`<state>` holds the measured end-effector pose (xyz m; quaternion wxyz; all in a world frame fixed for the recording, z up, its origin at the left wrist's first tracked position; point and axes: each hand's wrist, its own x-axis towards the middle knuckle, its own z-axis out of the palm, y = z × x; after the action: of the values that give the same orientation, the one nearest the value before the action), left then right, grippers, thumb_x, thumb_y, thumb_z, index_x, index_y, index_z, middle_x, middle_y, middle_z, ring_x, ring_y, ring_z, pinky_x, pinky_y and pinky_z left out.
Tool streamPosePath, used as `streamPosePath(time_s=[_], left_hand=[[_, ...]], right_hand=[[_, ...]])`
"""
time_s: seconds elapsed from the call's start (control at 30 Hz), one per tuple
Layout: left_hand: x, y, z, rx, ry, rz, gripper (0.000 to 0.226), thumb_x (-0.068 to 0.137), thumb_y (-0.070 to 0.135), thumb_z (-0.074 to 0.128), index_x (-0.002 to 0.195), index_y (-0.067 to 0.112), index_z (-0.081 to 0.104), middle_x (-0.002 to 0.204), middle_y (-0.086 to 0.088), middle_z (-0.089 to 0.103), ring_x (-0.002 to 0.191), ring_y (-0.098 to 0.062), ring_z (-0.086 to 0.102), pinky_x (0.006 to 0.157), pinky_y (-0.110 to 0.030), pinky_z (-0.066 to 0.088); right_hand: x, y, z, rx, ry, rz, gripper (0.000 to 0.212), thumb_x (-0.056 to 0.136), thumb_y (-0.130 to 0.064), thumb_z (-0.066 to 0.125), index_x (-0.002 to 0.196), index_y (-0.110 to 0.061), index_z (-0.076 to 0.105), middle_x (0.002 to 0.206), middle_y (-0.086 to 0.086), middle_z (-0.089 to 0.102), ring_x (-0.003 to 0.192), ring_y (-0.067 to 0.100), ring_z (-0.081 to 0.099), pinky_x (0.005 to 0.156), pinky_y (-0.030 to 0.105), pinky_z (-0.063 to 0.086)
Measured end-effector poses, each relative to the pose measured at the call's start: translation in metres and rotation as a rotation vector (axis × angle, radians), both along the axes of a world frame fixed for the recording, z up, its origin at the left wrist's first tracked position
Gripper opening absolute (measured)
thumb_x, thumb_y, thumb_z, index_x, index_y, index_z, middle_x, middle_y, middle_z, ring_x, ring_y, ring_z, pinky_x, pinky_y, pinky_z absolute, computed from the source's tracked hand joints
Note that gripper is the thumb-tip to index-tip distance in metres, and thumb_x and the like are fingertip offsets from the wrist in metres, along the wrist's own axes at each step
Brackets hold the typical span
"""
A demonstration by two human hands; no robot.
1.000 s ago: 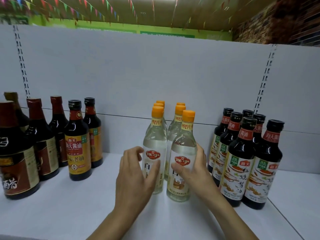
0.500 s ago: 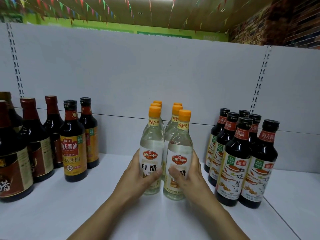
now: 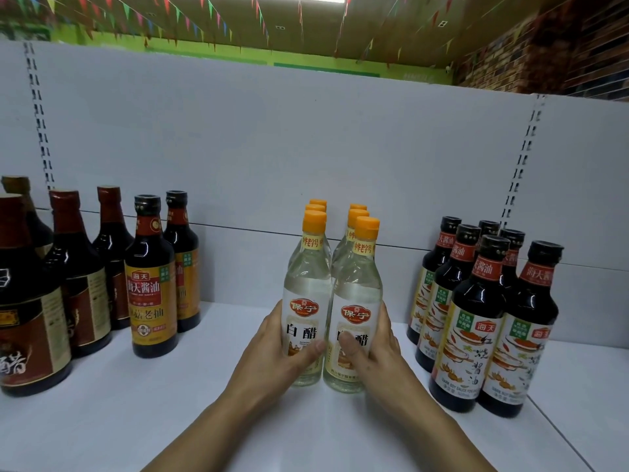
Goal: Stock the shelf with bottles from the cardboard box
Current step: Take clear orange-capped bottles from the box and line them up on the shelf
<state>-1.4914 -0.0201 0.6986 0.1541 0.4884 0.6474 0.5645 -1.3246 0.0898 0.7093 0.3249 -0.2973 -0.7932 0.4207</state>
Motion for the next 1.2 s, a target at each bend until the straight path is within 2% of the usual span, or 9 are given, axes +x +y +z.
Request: streamPosePath(time_s=[0.13,0.23,0.6,0.77,0.87,0.93,1.0,1.1,1.2], left_hand=[[-0.003,0.001,-0.003,0.003,0.021,0.007,0.065,0.081,0.062,0.078,0.136,0.056,0.045,0.129,0.028,0.064,0.112,0.002,0.067,0.091,-0.024,0.059],[-0.004,0.003,-0.004,-0.001,0.027,0.016,0.066,0.082,0.062,0.077,0.138,0.054,0.045,0.133,0.024,0.062,0.116,-0.004,0.066,0.096,-0.031,0.059],[-0.004,0.002,-0.003,-0.001,0.051,0.047,0.070,0.074,0.072,0.072,0.136,0.053,0.047,0.131,0.023,0.060,0.114,-0.005,0.066,0.097,-0.038,0.060],[-0.003,0.000,-0.002,0.001,0.019,0.002,0.069,0.075,0.075,0.073,0.136,0.055,0.047,0.132,0.023,0.062,0.115,-0.006,0.067,0.096,-0.033,0.060],[0.000,-0.003,0.002,0.042,-0.031,-0.039,0.071,0.073,0.090,0.059,0.135,0.058,0.047,0.131,0.025,0.064,0.115,-0.001,0.067,0.096,-0.030,0.059],[0.003,-0.002,0.003,0.068,-0.092,-0.054,0.074,0.078,0.094,0.040,0.142,0.057,0.043,0.139,0.022,0.061,0.126,-0.004,0.062,0.107,-0.042,0.055],[0.000,0.001,0.005,0.060,-0.205,-0.010,0.087,0.082,0.096,0.022,0.156,0.050,0.031,0.158,0.013,0.048,0.144,-0.016,0.049,0.119,-0.053,0.041],[-0.014,0.011,0.014,-0.005,-0.340,0.118,0.092,0.083,0.085,0.009,0.163,0.043,0.019,0.172,0.005,0.024,0.156,-0.028,0.029,0.125,-0.059,0.025],[-0.030,0.027,0.027,-0.082,-0.487,0.127,0.081,0.094,0.074,0.007,0.164,0.036,0.021,0.172,0.001,0.022,0.158,-0.031,0.023,0.126,-0.058,0.025]], right_hand=[[0.001,0.002,0.000,0.010,-0.022,0.003,0.112,0.076,-0.086,0.053,0.160,-0.042,-0.007,0.166,-0.003,0.026,0.154,0.025,0.026,0.119,0.058,0.034],[0.000,0.004,-0.001,-0.015,-0.017,0.017,0.118,0.071,-0.090,0.053,0.160,-0.041,-0.007,0.167,-0.003,0.025,0.154,0.025,0.025,0.120,0.059,0.032],[-0.001,0.007,-0.003,0.007,0.000,0.032,0.110,0.076,-0.088,0.053,0.161,-0.038,0.006,0.162,-0.005,0.035,0.151,0.022,0.032,0.119,0.054,0.037],[0.000,0.007,-0.004,0.020,-0.020,0.021,0.111,0.074,-0.091,0.049,0.161,-0.038,0.006,0.162,-0.007,0.033,0.152,0.021,0.028,0.120,0.055,0.034],[0.003,0.006,-0.003,0.001,-0.044,0.006,0.112,0.071,-0.098,0.038,0.161,-0.042,0.002,0.167,-0.009,0.023,0.156,0.018,0.015,0.124,0.056,0.025],[0.006,0.008,-0.003,-0.003,-0.048,-0.006,0.111,0.067,-0.102,0.025,0.160,-0.047,-0.001,0.169,-0.015,0.017,0.158,0.015,0.006,0.126,0.057,0.018],[0.009,0.010,-0.002,-0.031,-0.011,-0.031,0.106,0.067,-0.103,0.018,0.158,-0.053,-0.002,0.168,-0.022,0.011,0.159,0.014,0.003,0.126,0.059,0.012],[0.009,0.018,0.000,-0.177,0.127,-0.103,0.105,0.068,-0.103,0.018,0.159,-0.051,0.006,0.170,-0.015,0.017,0.156,0.020,0.022,0.126,0.056,0.019],[0.004,0.030,0.006,-0.377,0.245,-0.137,0.104,0.074,-0.092,0.025,0.162,-0.040,0.015,0.169,-0.007,0.024,0.148,0.022,0.038,0.124,0.051,0.027]])
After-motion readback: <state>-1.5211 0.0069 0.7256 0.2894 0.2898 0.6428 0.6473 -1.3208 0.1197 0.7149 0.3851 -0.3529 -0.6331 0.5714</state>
